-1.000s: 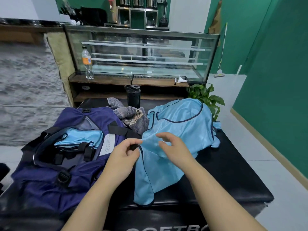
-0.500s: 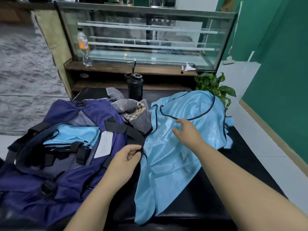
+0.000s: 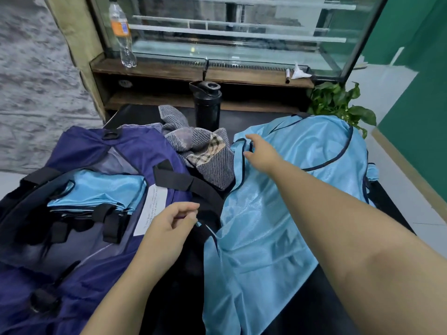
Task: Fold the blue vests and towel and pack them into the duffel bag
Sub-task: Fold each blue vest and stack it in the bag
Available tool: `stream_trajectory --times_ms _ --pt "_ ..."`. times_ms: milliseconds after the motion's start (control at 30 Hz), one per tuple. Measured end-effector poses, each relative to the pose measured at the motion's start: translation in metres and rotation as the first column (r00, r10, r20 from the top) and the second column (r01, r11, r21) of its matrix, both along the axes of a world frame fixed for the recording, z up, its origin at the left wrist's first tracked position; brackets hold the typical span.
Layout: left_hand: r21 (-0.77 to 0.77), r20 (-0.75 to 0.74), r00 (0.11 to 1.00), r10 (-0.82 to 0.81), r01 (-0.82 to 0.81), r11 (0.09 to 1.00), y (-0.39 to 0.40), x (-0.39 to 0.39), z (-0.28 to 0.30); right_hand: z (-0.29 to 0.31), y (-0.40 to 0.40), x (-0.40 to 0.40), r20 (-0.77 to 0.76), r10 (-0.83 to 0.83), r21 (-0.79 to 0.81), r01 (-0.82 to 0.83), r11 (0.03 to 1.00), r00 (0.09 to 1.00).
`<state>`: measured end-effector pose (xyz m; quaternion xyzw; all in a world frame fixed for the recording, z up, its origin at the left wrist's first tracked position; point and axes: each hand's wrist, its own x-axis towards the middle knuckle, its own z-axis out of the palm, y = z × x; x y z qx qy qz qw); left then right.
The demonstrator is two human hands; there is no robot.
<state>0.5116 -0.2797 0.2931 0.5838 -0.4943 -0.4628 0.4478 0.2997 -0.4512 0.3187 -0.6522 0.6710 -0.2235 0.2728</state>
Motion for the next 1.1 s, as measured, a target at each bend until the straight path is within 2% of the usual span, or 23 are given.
stream_trajectory --times_ms 133,200,367,433,533,633,867,1000,1100 --pt "0.044 -0.064 0.998 0.021 -0.019 0.999 -0.002 0.004 -0.001 -0.015 -0.02 0.005 0.046 0.019 0.078 -0.023 0.997 0.999" --pt "0.062 -0.1 0.994 0.033 -0.027 0.998 -0.002 0.005 -0.002 -0.021 -0.024 0.006 0.072 -0.003 0.048 0.0 0.999 0.997" --pt "0.05 -0.139 0.989 0.05 -0.043 0.998 -0.001 0.001 -0.001 -0.014 -0.012 0.007 0.386 -0.146 -0.186 0.231 0.955 0.911" --pt "0.041 -0.148 0.988 0.052 -0.046 0.998 0.0 -0.001 0.002 -0.003 0.001 0.008 0.486 -0.114 -0.2 0.238 0.951 0.866" --pt "0.006 -0.174 0.983 0.051 -0.051 0.999 0.002 -0.007 0.014 0.018 0.032 0.011 0.572 -0.012 -0.194 0.15 0.969 0.82" --pt "-0.069 -0.164 0.986 0.017 -0.029 0.997 0.006 -0.018 0.035 0.042 0.073 0.014 0.569 0.102 -0.245 0.05 0.968 0.816" --pt "-0.128 -0.36 0.93 -0.073 0.029 0.991 0.032 -0.045 0.081 0.09 0.165 0.021 0.566 0.328 -0.3 -0.182 0.937 0.756" --pt "-0.181 -0.443 0.896 -0.029 -0.057 0.982 0.049 -0.051 0.103 0.1 0.205 0.024 0.474 0.382 -0.303 -0.26 0.917 0.794" --pt "-0.208 -0.45 0.893 0.012 -0.117 0.971 0.061 -0.048 0.112 0.108 0.225 0.024 0.491 0.372 -0.306 -0.243 0.92 0.788"
